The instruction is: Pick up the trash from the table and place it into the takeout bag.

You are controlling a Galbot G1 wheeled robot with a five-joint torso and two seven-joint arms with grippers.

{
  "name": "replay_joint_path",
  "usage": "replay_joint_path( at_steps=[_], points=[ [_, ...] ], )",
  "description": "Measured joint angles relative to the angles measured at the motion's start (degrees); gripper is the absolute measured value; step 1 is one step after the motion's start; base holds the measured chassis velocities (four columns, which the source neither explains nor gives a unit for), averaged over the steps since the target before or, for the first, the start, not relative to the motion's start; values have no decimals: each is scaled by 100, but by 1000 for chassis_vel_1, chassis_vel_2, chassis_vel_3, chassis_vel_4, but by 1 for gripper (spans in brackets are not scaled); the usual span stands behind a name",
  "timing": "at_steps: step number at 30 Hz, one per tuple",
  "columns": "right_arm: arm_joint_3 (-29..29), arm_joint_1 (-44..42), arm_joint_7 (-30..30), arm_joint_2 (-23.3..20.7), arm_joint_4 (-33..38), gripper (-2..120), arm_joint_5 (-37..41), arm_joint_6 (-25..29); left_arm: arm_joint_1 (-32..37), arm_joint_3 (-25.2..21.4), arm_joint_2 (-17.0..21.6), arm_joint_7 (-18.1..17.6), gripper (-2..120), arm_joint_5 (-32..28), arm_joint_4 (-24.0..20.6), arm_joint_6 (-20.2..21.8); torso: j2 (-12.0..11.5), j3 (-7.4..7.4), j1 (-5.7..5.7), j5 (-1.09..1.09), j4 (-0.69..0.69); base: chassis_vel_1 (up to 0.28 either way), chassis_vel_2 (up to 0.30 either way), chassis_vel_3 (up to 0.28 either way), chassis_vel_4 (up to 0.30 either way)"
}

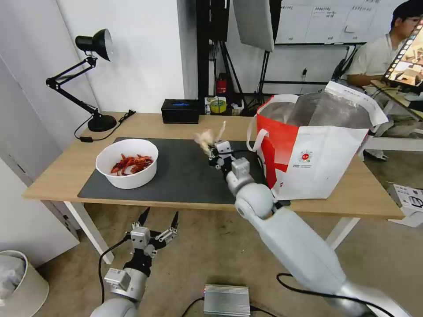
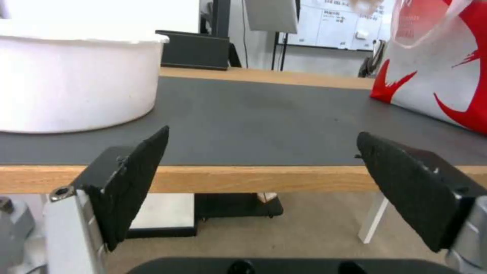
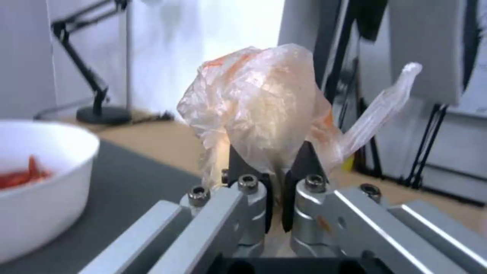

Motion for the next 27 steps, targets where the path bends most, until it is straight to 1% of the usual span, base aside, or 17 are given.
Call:
replay_joint_path(
  at_steps=[3, 7, 11, 13, 14, 20, 27],
  points=[
    [331, -283, 175, -132, 587, 2, -222, 226, 11, 16, -5, -4, 100, 23, 0, -19, 0, 0, 0, 0, 1, 0, 0, 0, 0],
    [580, -375, 323, -232, 851, 2, -293, 287, 11, 56, -47, -5, 100, 89, 2, -19, 0, 0, 0, 0, 1, 0, 0, 0, 0],
    [760, -416, 483, -302, 989, 2, -322, 309, 11, 74, -64, -5, 100, 108, 11, -19, 0, 0, 0, 0, 1, 0, 0, 0, 0],
    [965, -465, 601, -366, 1113, 2, -320, 318, 11, 82, -76, -7, 100, 114, 27, -19, 0, 0, -1, 0, 1, 0, 0, 0, 0],
    [965, -465, 601, -366, 1113, 2, -320, 318, 11, 82, -76, -7, 100, 114, 27, -19, 0, 0, -1, 0, 1, 0, 0, 0, 0],
    [1390, -528, 836, -481, 1233, 2, -274, 276, 1, 119, -104, -8, 100, 127, 59, -19, 0, 1, 0, 0, 1, 0, 0, 0, 0],
    [1684, -577, 1019, -646, 1303, 2, -151, 175, -9, 152, -131, -8, 100, 161, 63, -20, 0, 1, 0, 0, 0, 0, 0, 0, 0]
  ],
)
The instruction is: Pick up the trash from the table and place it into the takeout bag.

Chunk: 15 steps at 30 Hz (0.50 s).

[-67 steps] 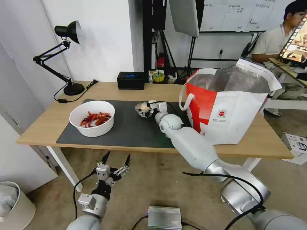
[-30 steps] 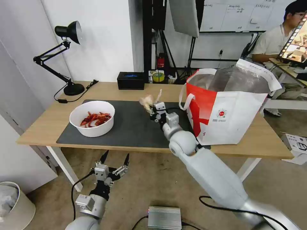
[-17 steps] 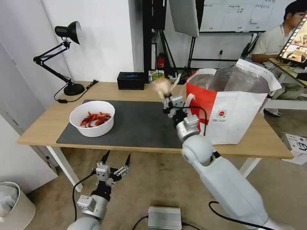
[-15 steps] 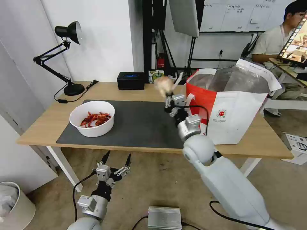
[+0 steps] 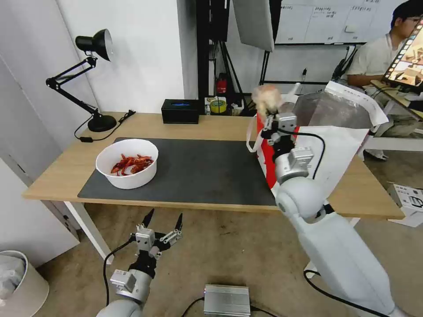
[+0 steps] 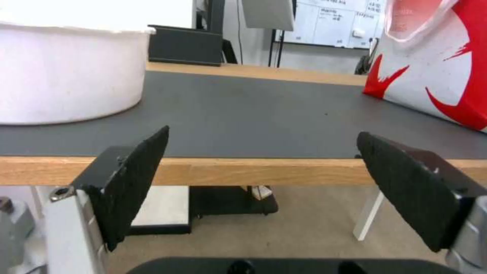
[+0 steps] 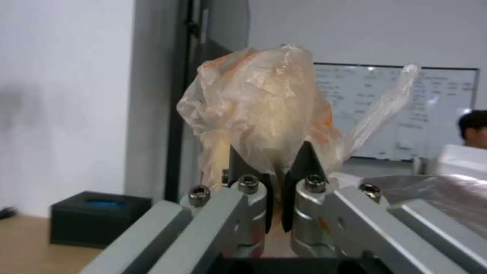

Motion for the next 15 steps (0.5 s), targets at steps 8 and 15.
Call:
replay_joint_path(
  at_steps=[8, 15],
  points=[
    [320, 33, 104, -214, 33, 2, 212, -110, 4, 6, -3, 0, 100, 22, 0, 0, 0, 0, 0, 0, 0, 0, 0, 0, 0],
    [477, 29, 180, -322, 33, 2, 380, -179, -10, 30, -7, 0, 100, 28, 3, 1, 0, 0, 0, -1, 1, 0, 0, 0, 0]
  ],
)
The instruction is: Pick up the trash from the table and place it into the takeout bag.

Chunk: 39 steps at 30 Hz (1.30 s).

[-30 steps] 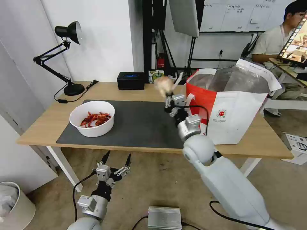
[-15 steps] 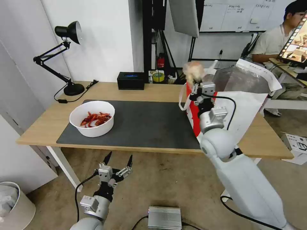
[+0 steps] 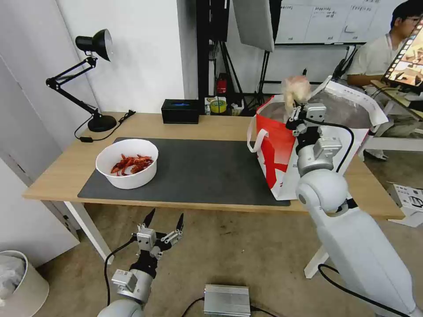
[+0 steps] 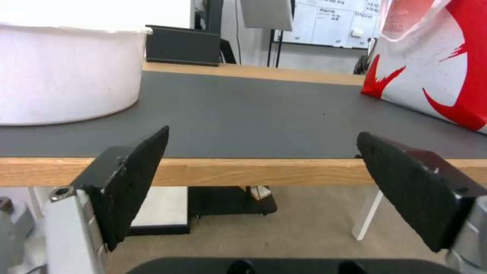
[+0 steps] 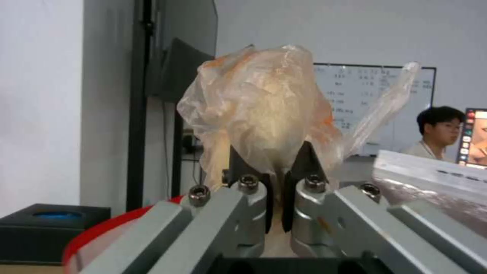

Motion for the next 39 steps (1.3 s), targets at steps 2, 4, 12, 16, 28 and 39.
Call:
replay_joint_path(
  at_steps=[2, 4, 12, 16, 28, 39],
  points=[
    [60, -25, 40, -34, 0, 2, 42, -34, -1, 1, 1, 0, 100, 2, 0, 1, 0, 0, 0, 0, 0, 0, 0, 0, 0],
    [92, -37, 69, -50, -1, 2, 56, -59, -3, 2, 5, 0, 100, 3, 1, 1, 0, 0, 0, 0, 0, 0, 0, 0, 0],
    [155, -121, 172, -102, -2, 2, 154, -156, -19, 12, 15, 0, 100, 3, 8, 1, 0, 0, 0, 0, 0, 0, 0, 0, 0],
    [161, -178, 195, -78, -2, 2, 200, -176, -21, 14, 29, 0, 100, 3, 9, 2, 0, 0, 0, 0, 0, 0, 0, 0, 0],
    [186, -354, 198, -30, 22, 2, 229, -179, -57, 47, 47, 2, 100, -2, 54, 3, 0, 0, 0, 0, 0, 0, 0, 0, 0],
    [189, -278, 260, -55, 87, 2, 537, -289, -50, 62, 40, 3, 100, -3, 67, 3, 0, 0, 0, 0, 0, 0, 0, 0, 0]
  ],
)
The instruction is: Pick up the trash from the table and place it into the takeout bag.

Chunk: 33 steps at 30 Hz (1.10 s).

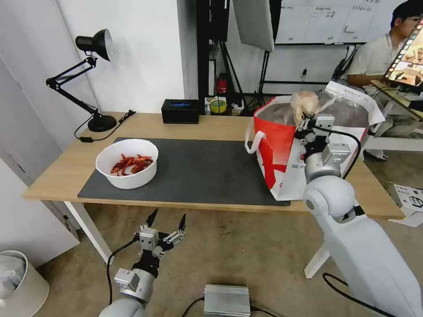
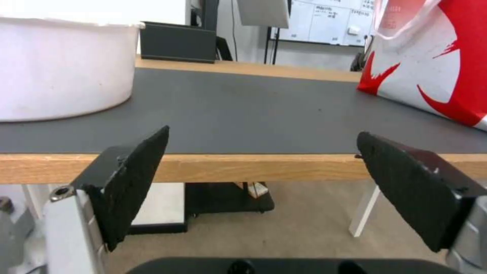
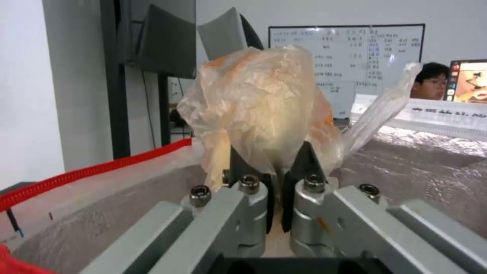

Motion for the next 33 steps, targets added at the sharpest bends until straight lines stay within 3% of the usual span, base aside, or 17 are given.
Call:
replay_joint_path(
  at_steps=[19, 25, 33],
  points=[
    [-23, 142, 92, 13, -21, 2, 332, -21, 24, -20, -18, 2, 100, 1, -19, -13, 0, 0, 0, 0, 0, 0, 0, 0, 0],
    [-27, 89, 99, 19, 9, 18, 347, -28, 19, -16, -25, 4, 100, 1, -8, -18, 0, 0, 0, 0, 0, 0, 0, 0, 0],
    [-19, 71, 88, 23, 18, 50, 329, -35, 15, 0, -31, 7, 100, 8, 3, -23, 0, 0, 0, 0, 0, 0, 0, 0, 0]
  ],
)
